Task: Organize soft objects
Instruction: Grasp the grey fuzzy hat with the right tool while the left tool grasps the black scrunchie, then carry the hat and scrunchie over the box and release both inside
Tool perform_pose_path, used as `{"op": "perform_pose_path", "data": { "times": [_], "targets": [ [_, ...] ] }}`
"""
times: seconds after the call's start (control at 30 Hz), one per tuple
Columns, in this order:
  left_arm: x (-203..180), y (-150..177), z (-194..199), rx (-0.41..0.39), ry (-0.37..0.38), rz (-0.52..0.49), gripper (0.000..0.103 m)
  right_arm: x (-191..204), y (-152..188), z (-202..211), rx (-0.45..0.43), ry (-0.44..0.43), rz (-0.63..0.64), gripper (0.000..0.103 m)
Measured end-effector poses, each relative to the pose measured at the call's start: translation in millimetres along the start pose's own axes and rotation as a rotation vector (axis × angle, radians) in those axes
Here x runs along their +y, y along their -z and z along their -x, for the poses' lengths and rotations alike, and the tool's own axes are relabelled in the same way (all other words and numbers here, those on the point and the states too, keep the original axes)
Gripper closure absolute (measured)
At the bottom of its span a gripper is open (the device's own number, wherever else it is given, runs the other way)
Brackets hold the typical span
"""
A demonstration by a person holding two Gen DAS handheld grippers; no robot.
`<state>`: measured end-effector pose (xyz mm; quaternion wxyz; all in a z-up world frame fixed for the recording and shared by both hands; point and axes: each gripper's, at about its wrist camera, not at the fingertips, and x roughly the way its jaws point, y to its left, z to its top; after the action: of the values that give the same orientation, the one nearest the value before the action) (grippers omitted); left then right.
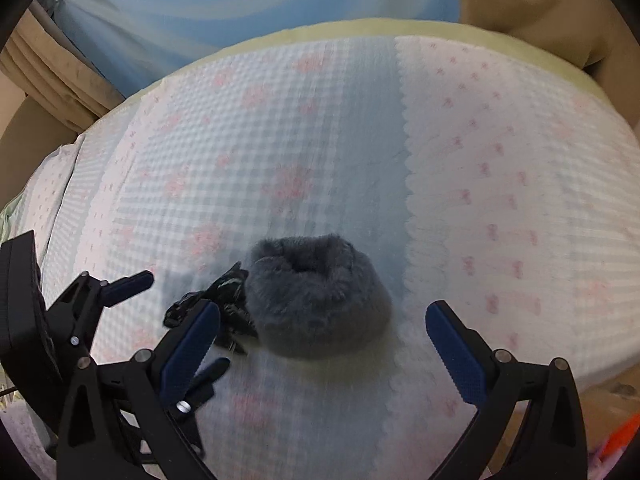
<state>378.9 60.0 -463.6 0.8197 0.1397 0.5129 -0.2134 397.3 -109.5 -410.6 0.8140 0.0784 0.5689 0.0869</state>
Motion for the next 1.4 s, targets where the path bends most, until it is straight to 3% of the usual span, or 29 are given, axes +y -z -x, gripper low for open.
{"op": "perform_pose_path", "data": {
  "times": [0.13, 0.17, 0.2, 0.27, 0.47, 0.6, 0.87, 1.1, 1.4],
  "targets": [
    [-4, 0, -22, 0.011, 0.013, -0.01, 0.007, -4, -4, -29, 0.031, -0.028, -0.011, 0.003],
    [-5, 1, -26, 0.021, 0.014, -0.012, 0.014, -5, -5, -37, 0.045, -0.044, -0.02, 0.005],
    [-6, 1, -31, 0.031, 0.018, -0.013, 0.024, -6, -5, -41, 0.053, -0.051, -0.023, 0.011],
    [-9, 1, -37, 0.043, 0.007, -0.017, 0.025, -8, -5, -52, 0.079, -0.064, -0.028, 0.02],
    [-5, 1, -34, 0.04, -0.001, -0.013, 0.046, -9, -6, -53, 0.071, -0.107, -0.034, 0.043],
    [0, 1, -32, 0.04, -0.01, -0.017, 0.053, -8, -7, -51, 0.067, -0.112, -0.029, 0.056],
    [3, 2, -13, 0.032, -0.023, 0.012, 0.055, -3, -7, -35, 0.033, -0.099, -0.008, 0.059],
    [6, -2, 37, -0.013, -0.054, 0.054, 0.055, 7, -4, 8, -0.019, -0.097, 0.016, 0.059],
    [-5, 13, 156, -0.101, -0.13, 0.144, 0.055, 28, 15, 114, -0.121, -0.083, 0.063, 0.059]
  ]
}}
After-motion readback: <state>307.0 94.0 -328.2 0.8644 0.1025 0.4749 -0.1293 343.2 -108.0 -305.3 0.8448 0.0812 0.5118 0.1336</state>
